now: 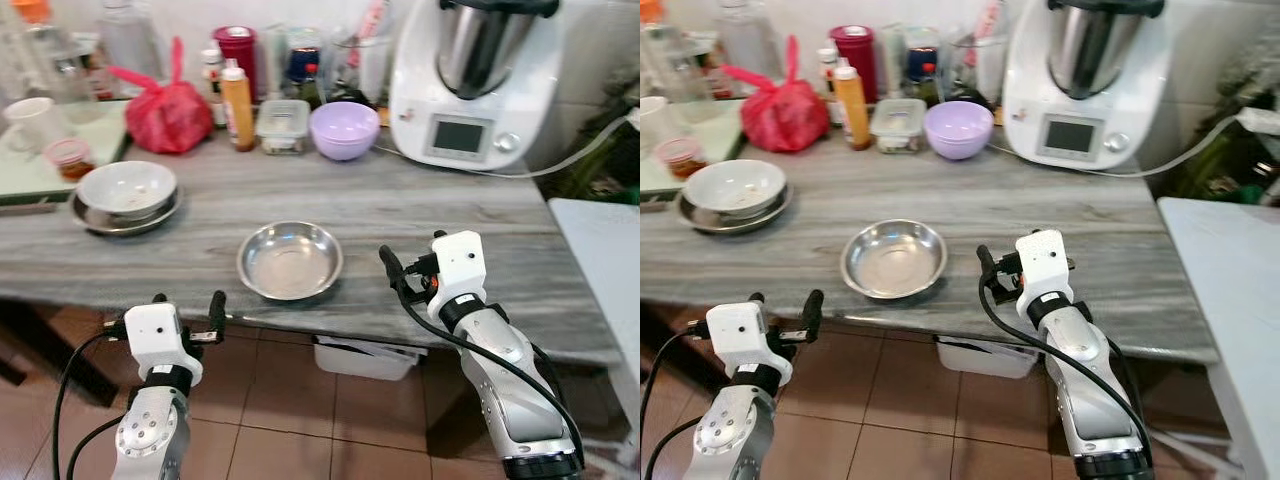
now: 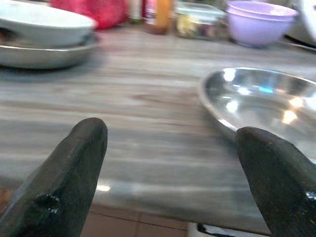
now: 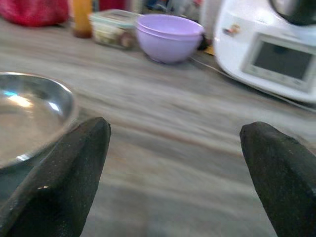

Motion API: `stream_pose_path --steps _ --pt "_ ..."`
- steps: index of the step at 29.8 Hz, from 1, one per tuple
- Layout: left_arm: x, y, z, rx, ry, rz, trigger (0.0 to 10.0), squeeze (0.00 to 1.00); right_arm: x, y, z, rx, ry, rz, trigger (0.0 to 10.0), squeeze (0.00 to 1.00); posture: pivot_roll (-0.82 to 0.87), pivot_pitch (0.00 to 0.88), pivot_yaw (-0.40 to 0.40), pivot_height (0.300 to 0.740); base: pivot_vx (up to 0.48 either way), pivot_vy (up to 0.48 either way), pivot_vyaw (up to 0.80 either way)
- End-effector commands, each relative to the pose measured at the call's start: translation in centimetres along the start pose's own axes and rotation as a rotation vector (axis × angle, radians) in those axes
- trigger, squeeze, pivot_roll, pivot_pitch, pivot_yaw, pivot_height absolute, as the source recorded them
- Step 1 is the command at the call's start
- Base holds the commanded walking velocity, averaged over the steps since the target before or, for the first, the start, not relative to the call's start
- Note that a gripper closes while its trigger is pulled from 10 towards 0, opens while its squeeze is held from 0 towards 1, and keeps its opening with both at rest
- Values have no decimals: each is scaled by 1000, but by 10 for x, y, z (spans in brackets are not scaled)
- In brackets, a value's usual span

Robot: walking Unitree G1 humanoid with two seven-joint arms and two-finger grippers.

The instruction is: Setting the table

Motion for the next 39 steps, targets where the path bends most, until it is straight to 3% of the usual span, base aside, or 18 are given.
stream_pose_path --steps 1,13,39 --pt "1 -1 1 -12 -4 10 10000 0 1 2 -3 -2 -11 -7 10000 0 -135 48 28 740 0 0 -775" --pt "1 0 4 -24 3 16 10000 0 -2 4 -1 1 -5 -17 10000 0 -128 44 28 740 0 0 0" --pt "2 -2 5 -34 -5 38 10000 0 -5 1 0 -10 -19 -5 10000 0 -121 46 37 740 -315 0 0"
Point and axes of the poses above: a point about 5 cm out from each wrist's last joint towards the gripper, its own x axis pointing back from the gripper into the wrist, its own y axis along the axis of the wrist's last joint, z = x × y, the point moved 4 cm from there along -x, pointing out of the wrist towards the gripper, and after that the axes turned 3 degrees about x, right-handed, at the moved point
